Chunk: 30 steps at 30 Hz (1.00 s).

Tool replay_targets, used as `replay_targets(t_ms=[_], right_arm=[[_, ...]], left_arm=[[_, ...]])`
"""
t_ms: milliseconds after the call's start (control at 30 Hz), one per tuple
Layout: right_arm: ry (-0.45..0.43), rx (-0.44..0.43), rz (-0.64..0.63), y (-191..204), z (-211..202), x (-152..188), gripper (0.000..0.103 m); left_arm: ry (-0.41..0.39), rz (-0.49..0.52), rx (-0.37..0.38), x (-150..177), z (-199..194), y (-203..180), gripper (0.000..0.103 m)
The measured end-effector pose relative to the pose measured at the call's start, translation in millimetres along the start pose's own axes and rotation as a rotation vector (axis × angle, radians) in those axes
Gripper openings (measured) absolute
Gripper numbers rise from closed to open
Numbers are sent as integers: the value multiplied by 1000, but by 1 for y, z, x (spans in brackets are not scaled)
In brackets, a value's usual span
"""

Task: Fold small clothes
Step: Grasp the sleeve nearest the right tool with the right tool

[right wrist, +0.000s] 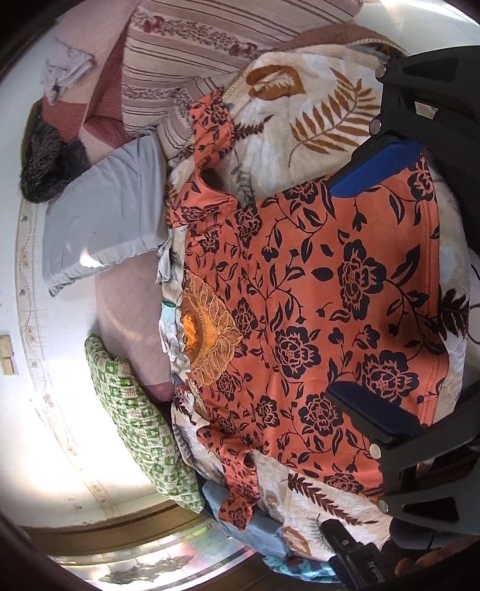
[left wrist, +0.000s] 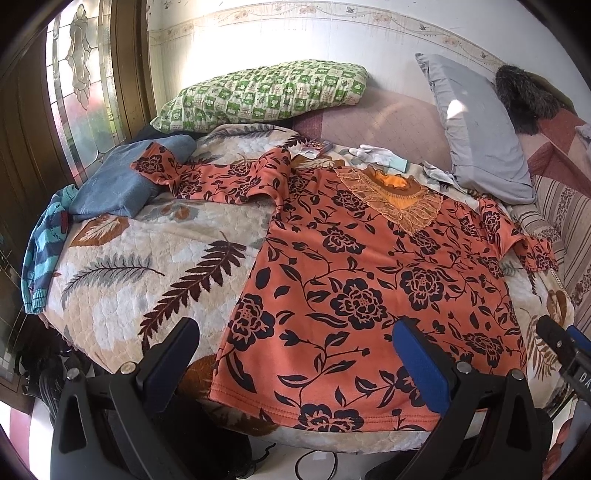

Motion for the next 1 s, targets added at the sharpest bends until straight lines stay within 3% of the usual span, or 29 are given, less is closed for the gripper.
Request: replay_targets(t_ms=[233, 467, 567, 700, 767, 833, 900, 1000], right_arm=[[48, -188, 245, -88, 26, -33, 101], [70, -400, 630, -247, 81, -95, 101], [24, -359, 738, -320, 96, -130, 101], [7, -229, 775, -391, 115, -175, 96], [20, -173, 779, -413, 130, -190, 86], [57, -152, 798, -430, 151, -195, 83], [83, -149, 822, -440, 169, -197, 72], [73, -170, 834, -449, 183, -203, 66]], left_arm=[[49, 18, -3, -9, 29, -5, 103], [88, 55, 19, -29, 63, -26, 103], [99, 67, 22, -38, 78, -35, 103], [133, 68, 27, -46, 102, -45, 103], [143, 72, 27, -49, 112, -50, 103], [155, 80, 24, -52, 121, -54, 103], [159, 91, 21, -53, 126, -57, 103], [158, 99, 15, -55, 131, -58, 103]])
Point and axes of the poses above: each gripper's, at about its wrist camera, not at the fingertips, and z roughly the way its jaws point, y to its left, x to its underside, the point moved 6 cm from there along z, roughly the way its jaws point, and after that the axes turned 15 degrees about y, right-handed, at the moved point
